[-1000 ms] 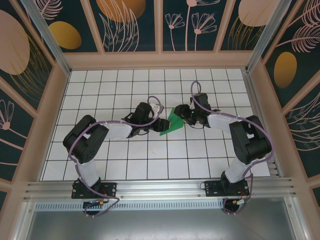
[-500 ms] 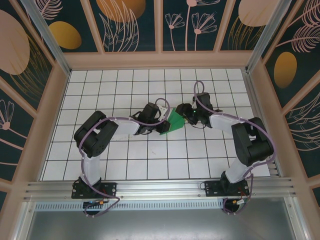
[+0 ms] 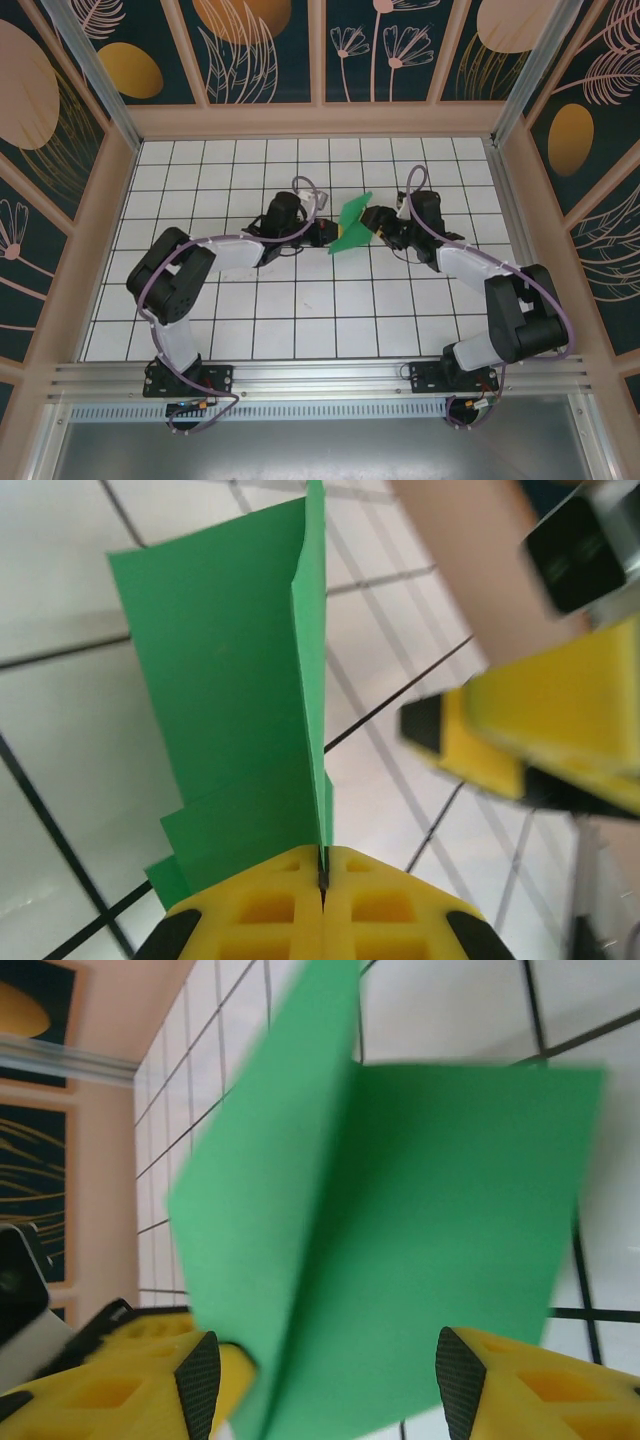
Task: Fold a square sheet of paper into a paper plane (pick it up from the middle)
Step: Pick up the paper from the center of the table, then turn over the paper at the center of the table.
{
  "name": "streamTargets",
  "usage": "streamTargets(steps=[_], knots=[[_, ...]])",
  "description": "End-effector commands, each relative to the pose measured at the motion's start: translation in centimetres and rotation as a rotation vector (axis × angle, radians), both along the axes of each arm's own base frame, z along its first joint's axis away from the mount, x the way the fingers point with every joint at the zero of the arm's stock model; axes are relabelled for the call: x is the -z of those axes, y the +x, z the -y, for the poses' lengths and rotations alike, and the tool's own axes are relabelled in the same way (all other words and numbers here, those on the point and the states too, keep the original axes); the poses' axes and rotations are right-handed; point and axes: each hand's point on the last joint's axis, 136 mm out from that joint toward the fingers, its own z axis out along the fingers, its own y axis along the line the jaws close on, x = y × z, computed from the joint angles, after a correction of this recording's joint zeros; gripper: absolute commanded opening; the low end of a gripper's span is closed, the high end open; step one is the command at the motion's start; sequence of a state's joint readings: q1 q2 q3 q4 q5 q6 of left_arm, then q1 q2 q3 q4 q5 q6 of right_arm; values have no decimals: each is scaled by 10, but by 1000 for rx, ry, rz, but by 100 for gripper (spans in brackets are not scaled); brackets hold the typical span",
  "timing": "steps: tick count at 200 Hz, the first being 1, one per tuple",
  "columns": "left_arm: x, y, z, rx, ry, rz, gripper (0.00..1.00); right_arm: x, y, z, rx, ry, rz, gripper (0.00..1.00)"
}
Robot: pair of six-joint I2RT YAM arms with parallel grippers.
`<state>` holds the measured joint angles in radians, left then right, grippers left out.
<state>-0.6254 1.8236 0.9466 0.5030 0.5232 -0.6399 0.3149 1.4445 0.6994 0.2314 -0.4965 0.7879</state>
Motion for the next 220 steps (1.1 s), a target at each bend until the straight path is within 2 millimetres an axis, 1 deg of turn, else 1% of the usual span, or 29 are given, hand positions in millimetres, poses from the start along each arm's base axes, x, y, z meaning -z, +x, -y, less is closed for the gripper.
streamTargets(steps=[1, 14, 33, 53, 76, 89, 111, 143, 171, 197, 202, 212, 213, 215, 220], knots=[[-47, -4, 2, 14, -195, -24, 0, -40, 2, -13, -68, 88, 114, 61], [-58, -7, 2, 22, -243, -36, 0, -48, 4, -17, -80, 106, 132, 61], [-71, -10, 2, 32, -284, -48, 0, -56, 7, -22, -101, 125, 140, 61], [-74, -11, 2, 35, -285, -49, 0, -66, 8, -26, -123, 147, 171, 61], [-69, -10, 0, 21, -261, -58, 0, -75, 9, -25, -124, 147, 205, 61], [-71, -12, 1, 34, -266, -55, 0, -74, 10, -26, -129, 143, 202, 60], [-74, -14, 3, 58, -272, -51, 0, -71, 11, -31, -154, 149, 188, 56], [-72, -19, 4, 88, -270, -59, 0, -70, 14, -40, -194, 156, 189, 51], [-76, -20, 4, 91, -271, -56, 0, -69, 15, -46, -217, 165, 183, 42], [-78, -18, 3, 77, -276, -63, 0, -71, 14, -50, -236, 175, 188, 27], [-77, -17, 1, 69, -277, -70, 2, -73, 14, -50, -235, 176, 194, 23], [-74, -14, -2, 46, -279, -88, 10, -76, 13, -49, -234, 177, 210, 17], [-80, -15, -3, 45, -286, -78, 11, -76, 13, -49, -234, 177, 210, 17], [-85, -15, -5, 43, -293, -70, 13, -77, 13, -49, -232, 178, 213, 16], [-87, -15, -8, 30, -301, -72, 17, -79, 13, -48, -230, 178, 224, 14]])
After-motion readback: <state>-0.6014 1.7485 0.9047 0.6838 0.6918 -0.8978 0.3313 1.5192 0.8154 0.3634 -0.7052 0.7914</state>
